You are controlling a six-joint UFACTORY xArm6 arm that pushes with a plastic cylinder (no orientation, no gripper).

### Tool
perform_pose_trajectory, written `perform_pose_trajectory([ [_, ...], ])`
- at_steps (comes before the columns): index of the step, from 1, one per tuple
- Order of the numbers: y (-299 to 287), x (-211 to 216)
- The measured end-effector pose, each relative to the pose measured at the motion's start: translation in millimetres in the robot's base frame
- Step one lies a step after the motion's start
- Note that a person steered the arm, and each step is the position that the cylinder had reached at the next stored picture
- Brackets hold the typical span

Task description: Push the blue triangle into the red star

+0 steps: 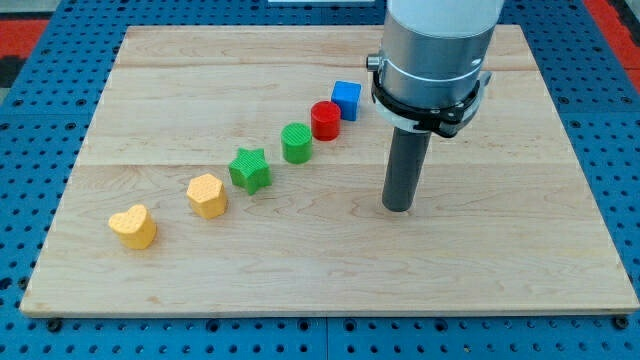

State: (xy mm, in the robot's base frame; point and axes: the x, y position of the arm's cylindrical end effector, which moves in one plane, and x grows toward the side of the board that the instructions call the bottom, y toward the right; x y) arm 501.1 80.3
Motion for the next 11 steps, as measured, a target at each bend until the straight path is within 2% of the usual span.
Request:
perform_pose_trajectory([
  [1, 7.9, 17.4],
  [2, -45.3, 30.6],
  [3, -8.0, -8.5],
  [4, 105.6, -46.9],
  [5, 150.0, -118.9],
  [6, 160.9, -189.8],
  [7, 210.2, -243.7],
  [8, 186.1, -306.5],
  [9, 149.3, -300.8],
  [10, 77.2, -291.5],
  [11, 74.5, -268.0],
])
